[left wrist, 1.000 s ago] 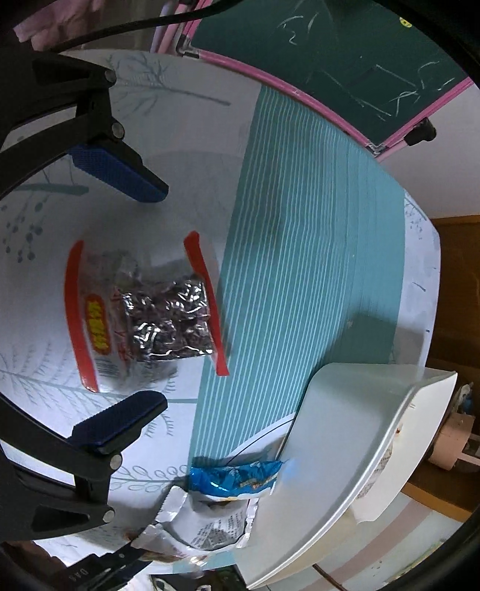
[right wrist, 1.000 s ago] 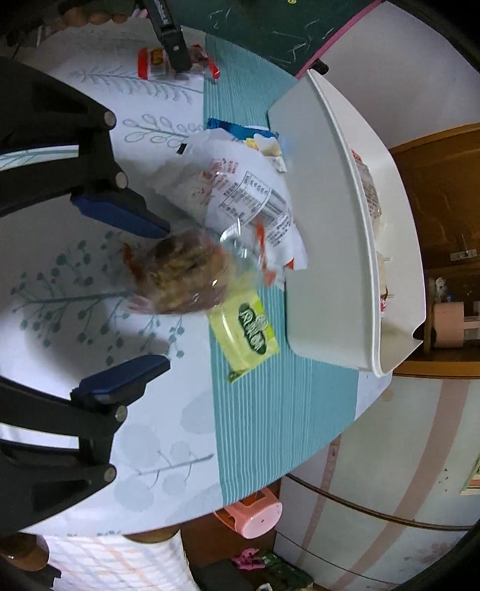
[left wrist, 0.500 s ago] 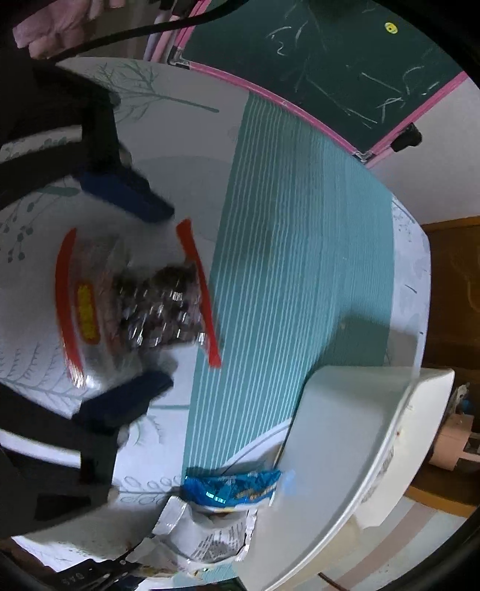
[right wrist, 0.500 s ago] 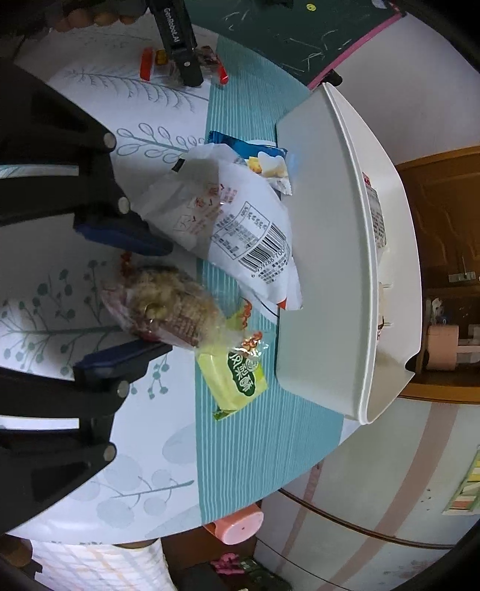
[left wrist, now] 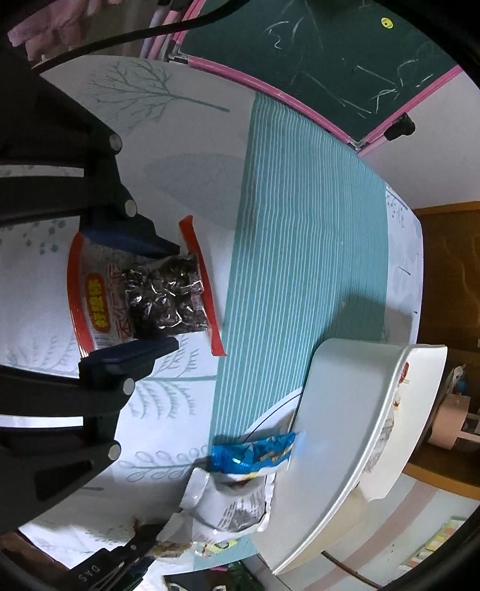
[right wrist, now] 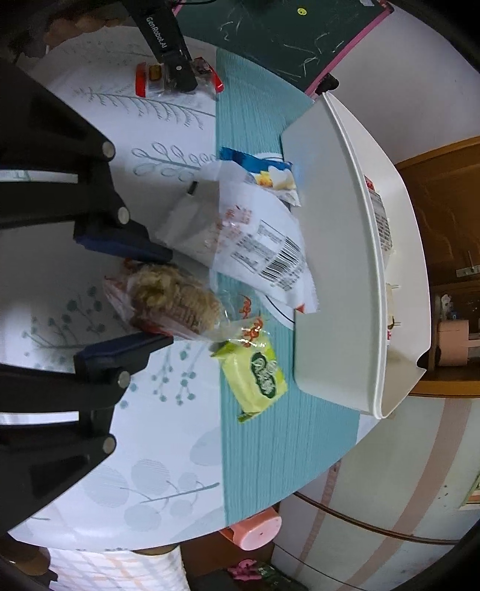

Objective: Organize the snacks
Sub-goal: 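Lift both held snacks up toward the white tray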

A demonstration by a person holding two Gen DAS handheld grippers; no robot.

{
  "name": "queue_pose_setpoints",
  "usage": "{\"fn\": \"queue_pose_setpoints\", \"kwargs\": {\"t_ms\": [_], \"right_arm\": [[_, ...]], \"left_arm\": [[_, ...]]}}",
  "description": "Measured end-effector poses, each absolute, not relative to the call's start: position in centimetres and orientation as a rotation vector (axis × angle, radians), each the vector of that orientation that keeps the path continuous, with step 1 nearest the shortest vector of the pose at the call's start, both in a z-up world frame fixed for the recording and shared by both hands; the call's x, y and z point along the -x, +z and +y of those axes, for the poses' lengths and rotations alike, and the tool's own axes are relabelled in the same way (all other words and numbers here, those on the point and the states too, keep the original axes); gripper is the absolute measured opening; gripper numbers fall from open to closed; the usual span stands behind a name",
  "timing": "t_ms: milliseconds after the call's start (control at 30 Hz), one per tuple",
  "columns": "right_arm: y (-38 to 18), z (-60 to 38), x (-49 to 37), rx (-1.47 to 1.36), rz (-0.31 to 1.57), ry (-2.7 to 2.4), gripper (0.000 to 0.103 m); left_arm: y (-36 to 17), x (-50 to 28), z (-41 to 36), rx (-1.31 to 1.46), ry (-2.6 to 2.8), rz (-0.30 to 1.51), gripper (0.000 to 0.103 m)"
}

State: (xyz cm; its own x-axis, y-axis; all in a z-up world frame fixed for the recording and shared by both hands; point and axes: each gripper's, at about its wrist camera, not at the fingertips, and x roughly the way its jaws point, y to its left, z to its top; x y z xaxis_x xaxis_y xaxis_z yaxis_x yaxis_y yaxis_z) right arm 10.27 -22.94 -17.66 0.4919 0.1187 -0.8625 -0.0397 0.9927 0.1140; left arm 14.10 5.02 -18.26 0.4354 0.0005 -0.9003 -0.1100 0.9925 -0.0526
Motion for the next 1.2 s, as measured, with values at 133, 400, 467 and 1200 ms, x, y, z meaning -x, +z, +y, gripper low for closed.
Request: {"fn": "queue_pose_setpoints", "kwargs": {"t_ms": [133,400,467,1200], "right_arm": [[-16.5,-22.6,-9.2,-0.085,1.030,0.094,0.038],[-13.3,-22.2,-7.5,-0.073,0.953,0.100,0.038],[-12.5,-22.0,-7.4,-0.062,0.932,0.108,0.038],[6.2,-22.1,-15.9,-0.117,0.486,0.154,0.038]], "left_arm": [[-16.8,-13.0,4.9,0.105,0.058,1.083,0.041],[-13.3,-11.6,4.3,0.085,-0.007,1.018,0.041],[-12.2,-11.5,3.6,0.070,-0.024,0.998,0.041],[5.1,-21.3,-5.7,-0.132,-0.085,0.664,0.042]]}}
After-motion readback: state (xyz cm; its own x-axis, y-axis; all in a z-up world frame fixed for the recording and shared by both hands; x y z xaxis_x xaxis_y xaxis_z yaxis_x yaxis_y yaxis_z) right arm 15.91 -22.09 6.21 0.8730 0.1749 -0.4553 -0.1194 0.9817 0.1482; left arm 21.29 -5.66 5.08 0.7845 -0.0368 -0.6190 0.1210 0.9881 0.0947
